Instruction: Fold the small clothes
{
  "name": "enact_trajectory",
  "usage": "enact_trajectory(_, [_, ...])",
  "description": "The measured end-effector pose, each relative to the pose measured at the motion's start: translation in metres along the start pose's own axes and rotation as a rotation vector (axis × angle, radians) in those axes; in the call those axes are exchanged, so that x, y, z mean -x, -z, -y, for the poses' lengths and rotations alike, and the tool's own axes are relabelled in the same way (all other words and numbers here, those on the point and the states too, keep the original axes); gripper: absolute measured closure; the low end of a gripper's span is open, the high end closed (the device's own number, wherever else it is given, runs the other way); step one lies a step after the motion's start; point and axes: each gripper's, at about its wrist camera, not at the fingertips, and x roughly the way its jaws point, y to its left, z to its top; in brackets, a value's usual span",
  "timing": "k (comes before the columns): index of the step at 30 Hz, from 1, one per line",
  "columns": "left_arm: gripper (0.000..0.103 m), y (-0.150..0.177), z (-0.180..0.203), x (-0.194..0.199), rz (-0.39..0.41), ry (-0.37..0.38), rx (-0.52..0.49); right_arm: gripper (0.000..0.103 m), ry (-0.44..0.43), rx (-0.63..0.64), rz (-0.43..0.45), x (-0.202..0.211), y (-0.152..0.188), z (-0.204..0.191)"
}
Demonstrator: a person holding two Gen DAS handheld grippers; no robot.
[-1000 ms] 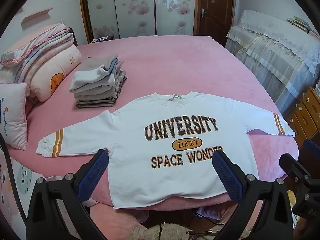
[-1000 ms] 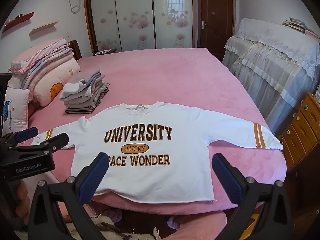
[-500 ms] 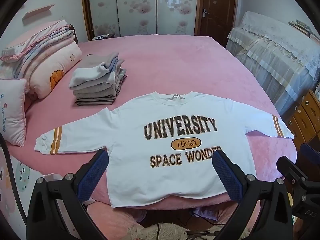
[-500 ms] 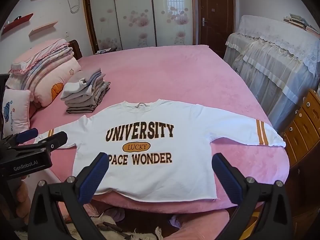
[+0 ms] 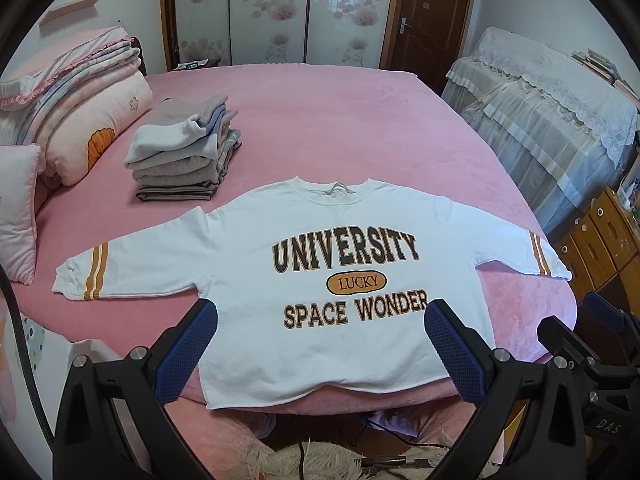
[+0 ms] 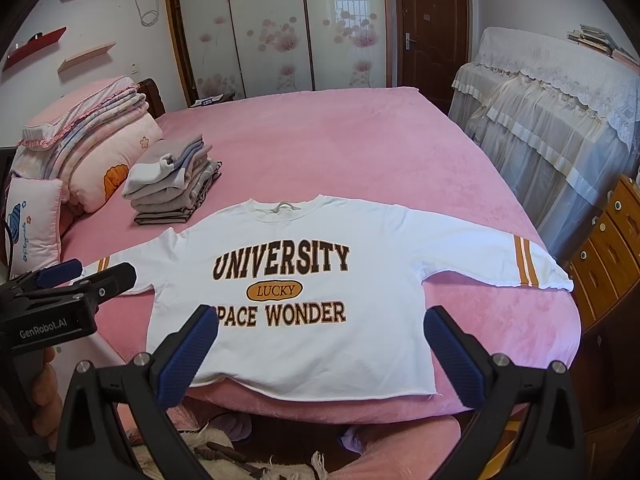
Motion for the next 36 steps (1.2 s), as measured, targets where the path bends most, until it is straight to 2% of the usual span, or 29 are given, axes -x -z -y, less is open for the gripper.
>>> enact_trajectory(36, [0.001,0.0021,0.0015,-0.0038,-0.044,0.009,0.006,0.0,-0.015,-0.01,-0.014,0.0069,0.0073,-0.0029])
